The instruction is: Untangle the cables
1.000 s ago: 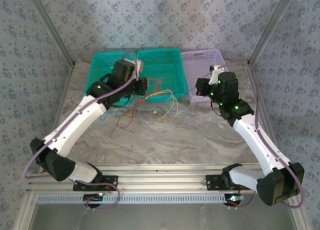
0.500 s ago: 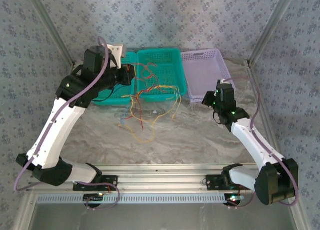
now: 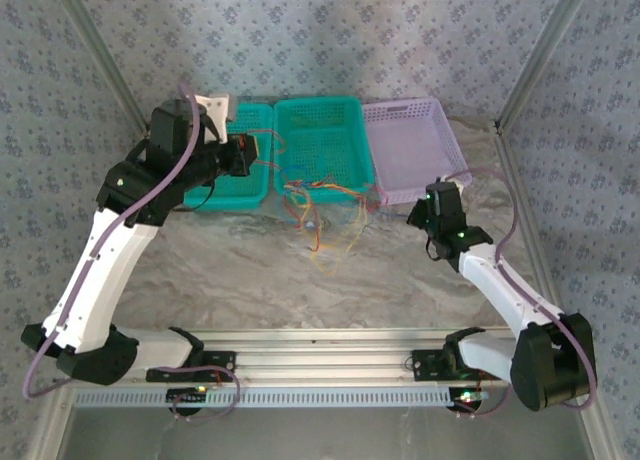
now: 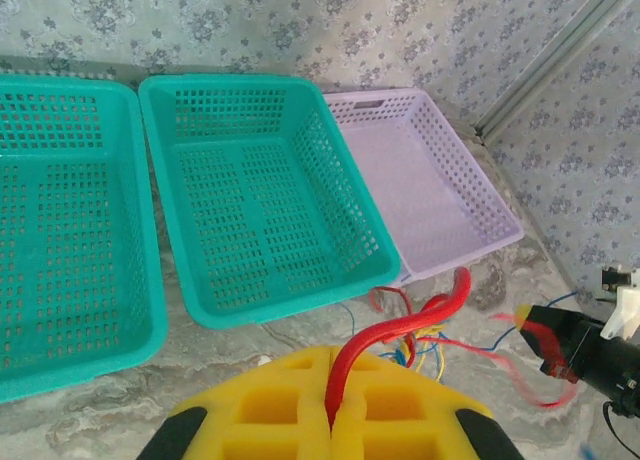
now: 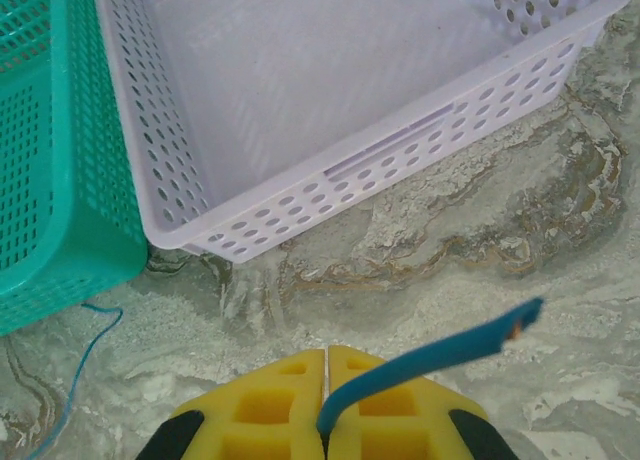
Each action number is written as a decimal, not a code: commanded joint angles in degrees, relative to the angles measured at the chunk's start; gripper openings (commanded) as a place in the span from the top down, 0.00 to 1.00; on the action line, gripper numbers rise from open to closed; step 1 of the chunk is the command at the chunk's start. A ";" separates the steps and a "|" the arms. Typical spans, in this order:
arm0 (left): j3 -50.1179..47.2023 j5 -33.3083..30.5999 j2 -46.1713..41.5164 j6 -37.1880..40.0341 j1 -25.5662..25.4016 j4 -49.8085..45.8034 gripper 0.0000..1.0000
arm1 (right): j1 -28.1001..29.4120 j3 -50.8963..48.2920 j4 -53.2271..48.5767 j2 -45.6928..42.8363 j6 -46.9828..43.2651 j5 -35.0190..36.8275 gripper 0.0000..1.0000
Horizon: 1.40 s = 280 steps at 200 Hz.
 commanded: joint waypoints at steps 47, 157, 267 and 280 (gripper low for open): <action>-6.95 1.09 -4.63 -2.91 0.79 5.93 1.00 | 2.81 -3.55 -0.34 -5.77 -2.34 0.06 0.84; -12.64 6.38 -0.72 -7.30 -1.82 15.90 1.00 | 12.03 4.91 7.82 -5.50 -7.72 -18.46 0.29; -13.08 3.65 -3.30 -8.29 -8.85 19.18 1.00 | 24.55 6.48 13.89 3.00 -2.84 -20.22 0.25; -13.14 2.04 -3.23 -8.52 -8.90 18.49 1.00 | 24.98 4.56 15.27 1.00 -2.32 -22.27 0.25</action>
